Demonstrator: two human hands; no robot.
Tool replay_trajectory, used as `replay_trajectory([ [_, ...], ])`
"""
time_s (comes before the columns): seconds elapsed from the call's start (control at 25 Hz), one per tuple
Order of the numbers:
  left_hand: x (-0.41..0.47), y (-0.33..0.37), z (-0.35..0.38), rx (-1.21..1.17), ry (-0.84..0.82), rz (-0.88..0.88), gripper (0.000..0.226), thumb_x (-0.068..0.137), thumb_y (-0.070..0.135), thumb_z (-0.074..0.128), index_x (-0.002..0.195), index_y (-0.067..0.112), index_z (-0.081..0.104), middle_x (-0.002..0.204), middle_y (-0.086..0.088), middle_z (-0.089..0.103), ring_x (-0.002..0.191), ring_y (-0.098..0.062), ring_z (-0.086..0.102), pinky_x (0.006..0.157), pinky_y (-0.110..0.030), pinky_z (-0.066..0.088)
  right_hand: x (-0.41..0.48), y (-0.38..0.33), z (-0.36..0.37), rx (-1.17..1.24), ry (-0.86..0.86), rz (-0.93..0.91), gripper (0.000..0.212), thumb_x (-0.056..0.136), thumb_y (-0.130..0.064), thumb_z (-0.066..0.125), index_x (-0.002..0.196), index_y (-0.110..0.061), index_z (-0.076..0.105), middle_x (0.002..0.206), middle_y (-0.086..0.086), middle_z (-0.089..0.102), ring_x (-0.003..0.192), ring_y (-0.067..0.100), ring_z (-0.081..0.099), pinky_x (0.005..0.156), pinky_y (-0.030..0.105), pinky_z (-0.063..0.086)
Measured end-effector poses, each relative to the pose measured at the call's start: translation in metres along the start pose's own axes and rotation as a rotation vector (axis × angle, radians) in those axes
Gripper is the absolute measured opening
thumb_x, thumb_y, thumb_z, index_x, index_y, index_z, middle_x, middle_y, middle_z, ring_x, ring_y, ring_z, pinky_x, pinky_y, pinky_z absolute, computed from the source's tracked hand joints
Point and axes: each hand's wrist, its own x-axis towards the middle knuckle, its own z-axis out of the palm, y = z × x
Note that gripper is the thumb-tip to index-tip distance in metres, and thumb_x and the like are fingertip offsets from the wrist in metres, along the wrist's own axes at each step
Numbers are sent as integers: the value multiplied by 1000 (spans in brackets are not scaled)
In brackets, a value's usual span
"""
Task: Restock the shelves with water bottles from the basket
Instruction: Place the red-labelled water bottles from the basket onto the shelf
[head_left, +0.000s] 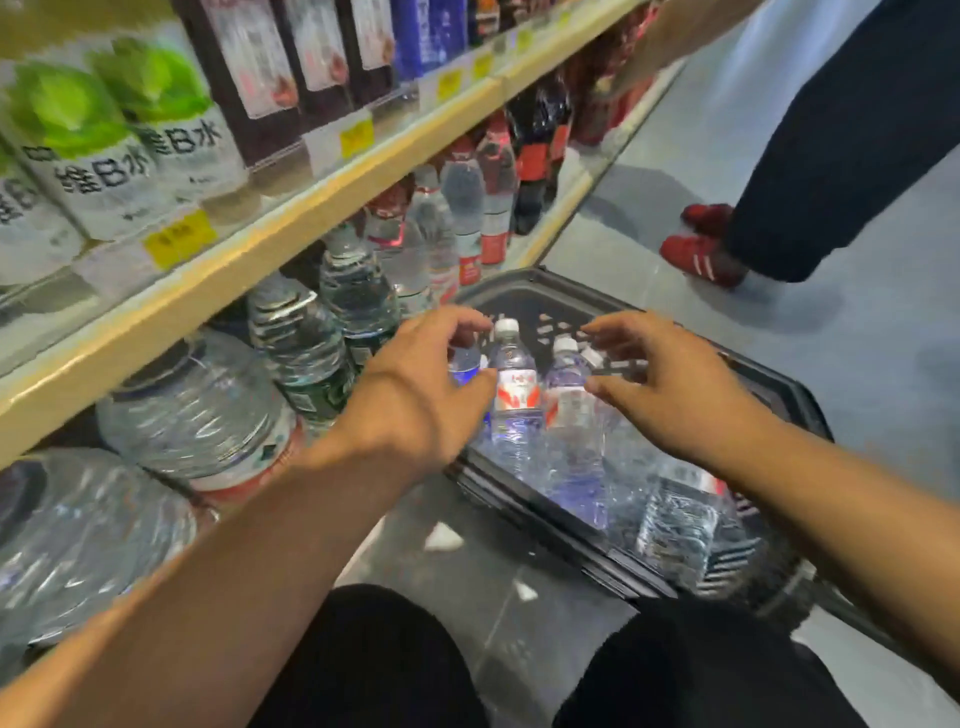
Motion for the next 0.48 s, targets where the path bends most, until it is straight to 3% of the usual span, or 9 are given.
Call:
replay_trajectory([
  [0.12,32,-4,46,152,-209,-47,45,83,22,69,125,18,54,121,-5,56,113,-21,54,99,-30,40,-11,47,-5,-49,4,119,44,81,-21,74,122,-23,59,116,0,61,104,13,57,88,19,40],
  [0.24,54,-19,83,248,-317,-176,63,79,37,72,133,21,44,129,-6,50,115,-24,53,95,-31,43,-15,77,1,-44,-18,200,46,79,-22,75,122,-24,59,113,-2,60,104,16,57,93,29,45],
  [0.36,68,-40,108,315,-354,-295,82,73,46,73,141,28,30,131,-4,43,114,-24,52,87,-29,42,-12,95,16,29,-84,178,45,78,-27,75,120,-29,58,109,-9,57,101,10,54,87,19,42],
  [0.48,85,-57,112,225,-332,-350,96,67,49,73,144,28,20,123,-3,55,109,-25,58,89,-33,46,8,92,24,-113,-158,114,55,79,-42,70,130,-35,50,112,-18,51,103,1,47,89,19,36],
])
